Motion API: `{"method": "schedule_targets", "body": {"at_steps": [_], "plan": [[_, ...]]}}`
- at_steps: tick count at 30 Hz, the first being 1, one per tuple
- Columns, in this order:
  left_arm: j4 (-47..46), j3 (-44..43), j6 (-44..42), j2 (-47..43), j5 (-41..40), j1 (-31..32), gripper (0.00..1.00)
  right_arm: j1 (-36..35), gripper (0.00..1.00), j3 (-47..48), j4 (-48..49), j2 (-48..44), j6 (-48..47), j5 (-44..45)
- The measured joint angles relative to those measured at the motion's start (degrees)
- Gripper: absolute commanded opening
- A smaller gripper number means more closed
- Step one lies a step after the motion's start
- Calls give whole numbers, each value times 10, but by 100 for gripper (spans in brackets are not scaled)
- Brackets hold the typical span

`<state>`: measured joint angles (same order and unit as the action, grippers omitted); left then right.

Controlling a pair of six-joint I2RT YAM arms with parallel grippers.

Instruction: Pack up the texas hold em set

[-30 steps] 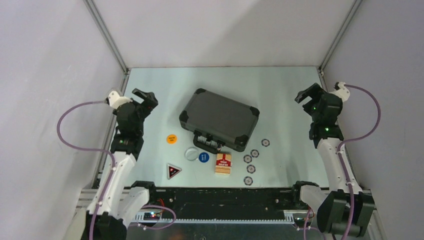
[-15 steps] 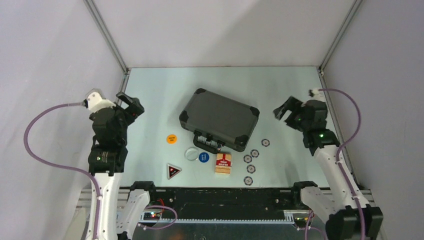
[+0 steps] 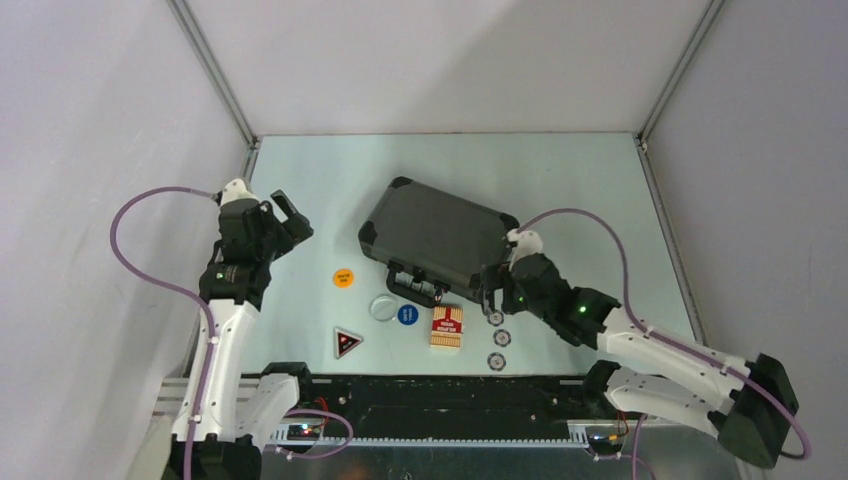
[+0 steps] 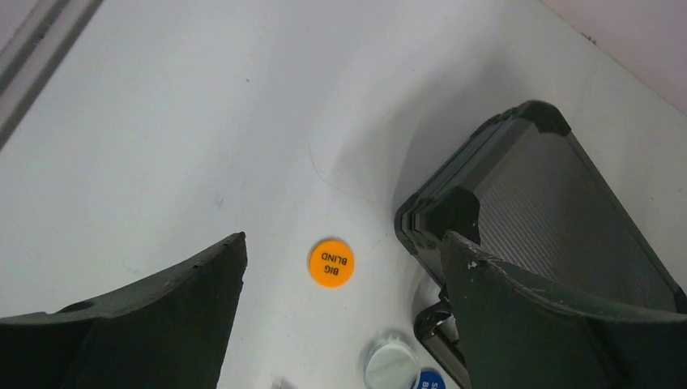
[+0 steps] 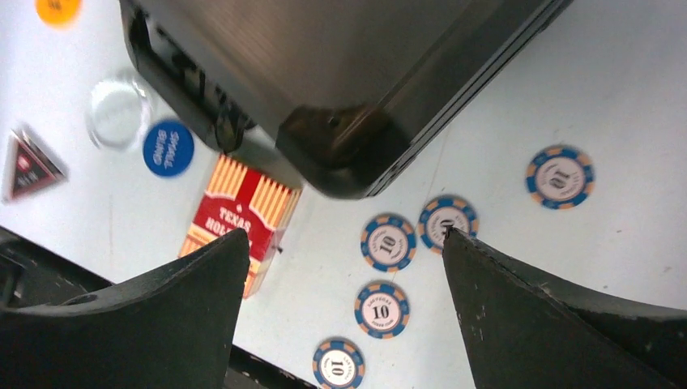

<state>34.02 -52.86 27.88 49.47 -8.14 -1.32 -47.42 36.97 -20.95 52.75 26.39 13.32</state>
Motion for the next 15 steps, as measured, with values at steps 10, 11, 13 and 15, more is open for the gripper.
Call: {"method": "schedule_targets", "body": {"at_steps": [10,11,13,15], "plan": [[-13,44,-33,-32,24,0,100,-89,98,-14,48,115,24,100],[-12,50,-36,-37,24,0,100,-90,98,-14,53,120,26,107],[-12,61,-40,-43,25,0,100,-91,97,-14,65,133,29,122],[-11,63,-42,-42,29,0,100,-91,94,-14,79,151,32,133]]}}
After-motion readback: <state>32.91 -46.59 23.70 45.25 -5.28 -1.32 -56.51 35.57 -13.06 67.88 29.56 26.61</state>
